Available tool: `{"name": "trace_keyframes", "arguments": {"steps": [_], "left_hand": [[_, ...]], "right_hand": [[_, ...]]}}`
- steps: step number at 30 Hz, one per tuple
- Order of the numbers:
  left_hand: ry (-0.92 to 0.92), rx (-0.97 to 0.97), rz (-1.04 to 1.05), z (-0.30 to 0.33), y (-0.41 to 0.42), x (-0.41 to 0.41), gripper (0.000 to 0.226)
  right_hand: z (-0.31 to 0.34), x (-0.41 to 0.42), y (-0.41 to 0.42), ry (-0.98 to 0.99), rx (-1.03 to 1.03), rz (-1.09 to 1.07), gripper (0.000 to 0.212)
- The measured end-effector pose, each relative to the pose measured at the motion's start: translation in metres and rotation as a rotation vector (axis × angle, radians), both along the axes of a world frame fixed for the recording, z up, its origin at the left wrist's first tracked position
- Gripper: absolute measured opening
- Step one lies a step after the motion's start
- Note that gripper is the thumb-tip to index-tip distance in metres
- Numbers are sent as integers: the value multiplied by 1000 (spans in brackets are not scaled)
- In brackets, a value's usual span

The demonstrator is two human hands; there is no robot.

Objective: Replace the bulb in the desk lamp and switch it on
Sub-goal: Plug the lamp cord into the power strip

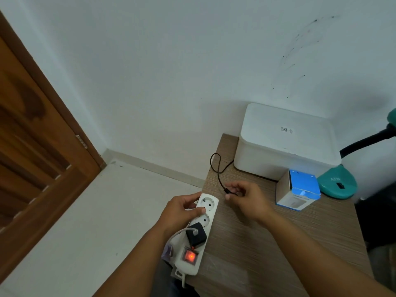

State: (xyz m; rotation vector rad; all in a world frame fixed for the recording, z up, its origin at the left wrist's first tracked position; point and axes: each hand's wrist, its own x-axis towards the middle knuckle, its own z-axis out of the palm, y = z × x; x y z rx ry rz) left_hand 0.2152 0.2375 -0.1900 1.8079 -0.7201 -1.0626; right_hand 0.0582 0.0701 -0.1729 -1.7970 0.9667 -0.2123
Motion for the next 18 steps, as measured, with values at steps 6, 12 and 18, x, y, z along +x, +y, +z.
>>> {"name": "trace_keyframes", "arguments": {"steps": [6, 12, 18], "left_hand": [[10, -19, 14, -2, -1, 0, 47], [57, -48, 2, -6, 0, 1, 45], [100, -69, -21, -7, 1, 2, 44]], "right_hand": [[16, 16, 12, -40, -47, 65, 26], [16, 20, 23, -68, -143, 147, 31], [15, 22, 27, -84, -174, 179, 25]]}}
